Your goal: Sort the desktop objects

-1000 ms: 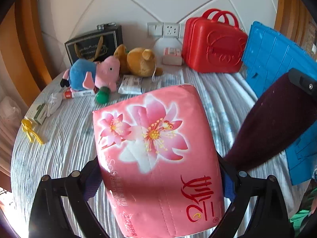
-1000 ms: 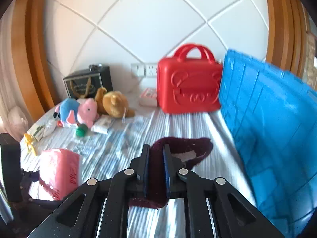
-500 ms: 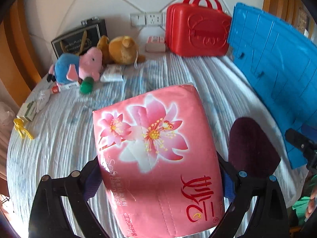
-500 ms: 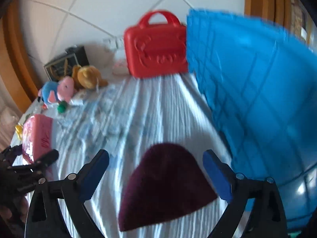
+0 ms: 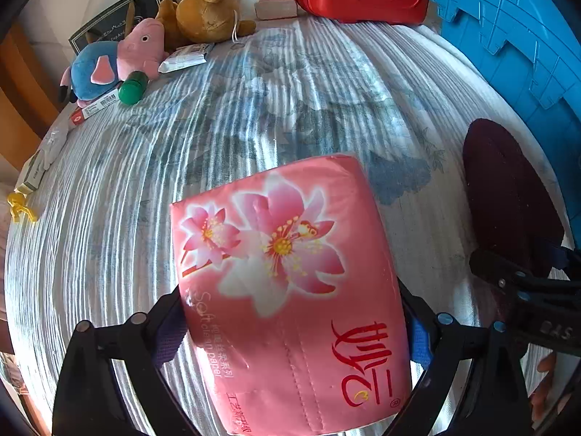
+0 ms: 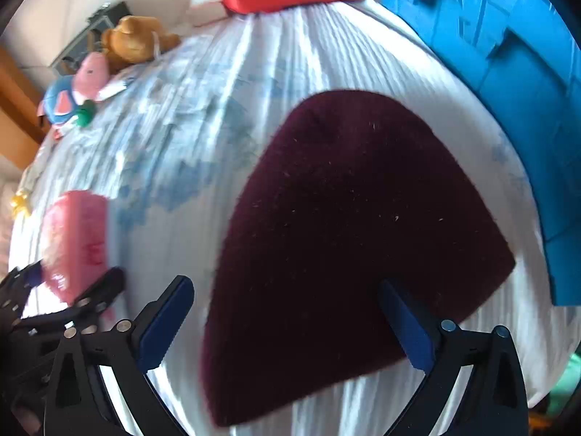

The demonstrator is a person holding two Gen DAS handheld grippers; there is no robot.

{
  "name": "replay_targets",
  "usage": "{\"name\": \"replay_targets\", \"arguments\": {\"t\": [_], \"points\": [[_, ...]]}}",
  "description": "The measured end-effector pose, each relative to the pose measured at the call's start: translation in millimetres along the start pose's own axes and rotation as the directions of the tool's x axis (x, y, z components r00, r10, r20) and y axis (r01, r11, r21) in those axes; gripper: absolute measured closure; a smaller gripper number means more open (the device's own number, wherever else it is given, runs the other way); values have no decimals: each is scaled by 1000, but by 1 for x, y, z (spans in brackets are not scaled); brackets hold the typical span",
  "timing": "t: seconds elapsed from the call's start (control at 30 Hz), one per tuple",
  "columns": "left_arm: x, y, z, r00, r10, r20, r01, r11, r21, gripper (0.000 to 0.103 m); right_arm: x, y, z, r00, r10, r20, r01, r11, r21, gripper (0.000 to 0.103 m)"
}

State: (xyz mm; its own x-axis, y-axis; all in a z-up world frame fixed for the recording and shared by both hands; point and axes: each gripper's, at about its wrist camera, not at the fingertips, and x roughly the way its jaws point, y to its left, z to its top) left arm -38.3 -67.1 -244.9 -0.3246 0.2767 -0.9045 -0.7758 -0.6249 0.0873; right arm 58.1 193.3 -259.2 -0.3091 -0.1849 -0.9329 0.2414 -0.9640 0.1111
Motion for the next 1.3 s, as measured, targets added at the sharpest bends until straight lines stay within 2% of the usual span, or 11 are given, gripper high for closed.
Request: {"name": "replay_targets", "arguments": {"t": [0.17, 0.33, 0.4, 0.43, 0.47, 0.57, 0.77, 0.9, 1.07, 1.17, 1.3], "points": [[3, 4, -3, 1000, -31, 2, 31, 999, 10, 7, 4, 6, -5, 990, -129, 62, 130, 992, -7, 0], [1, 7, -1, 999, -50, 6, 50, 999, 18, 7, -2, -2, -8, 992, -82, 92, 79, 996, 40, 3], [-3, 8, 1, 998, -56, 17, 56, 998, 19, 7, -16, -13, -6, 992, -73, 104, 66, 995, 71, 42], [-6, 8, 2, 998, -61, 25, 61, 998, 21, 7, -23, -16, -6, 991, -73, 114, 66, 996, 67, 78], [-10, 8, 5, 997, -64, 37, 63, 998, 21, 7, -29, -18, -5, 991, -65, 119, 57, 996, 73, 84], [-29, 6, 13, 993, -72, 91, 70, 997, 24, 7, -51, -10, -3, 982, -72, 174, 68, 997, 32, 84], [-94, 3, 34, 955, -96, 279, 91, 995, 30, 7, -133, 19, 4, 917, -32, 398, 59, 997, -57, 84], [-145, -6, 46, 913, -114, 391, 108, 993, 38, 7, -197, 26, 13, 849, 38, 527, 15, 995, -97, 84], [-210, -28, 54, 851, -82, 519, 95, 995, 2, 7, -275, 23, 24, 722, 140, 677, -42, 986, -160, 84], [-244, -60, 59, 806, -61, 588, 87, 996, -15, 7, -326, -6, 24, 633, 191, 751, -46, 977, -209, 84], [-279, -128, 68, 745, -48, 666, 89, 996, -28, 7, -381, -70, 18, 537, 236, 810, -49, 967, -250, 84]]}}
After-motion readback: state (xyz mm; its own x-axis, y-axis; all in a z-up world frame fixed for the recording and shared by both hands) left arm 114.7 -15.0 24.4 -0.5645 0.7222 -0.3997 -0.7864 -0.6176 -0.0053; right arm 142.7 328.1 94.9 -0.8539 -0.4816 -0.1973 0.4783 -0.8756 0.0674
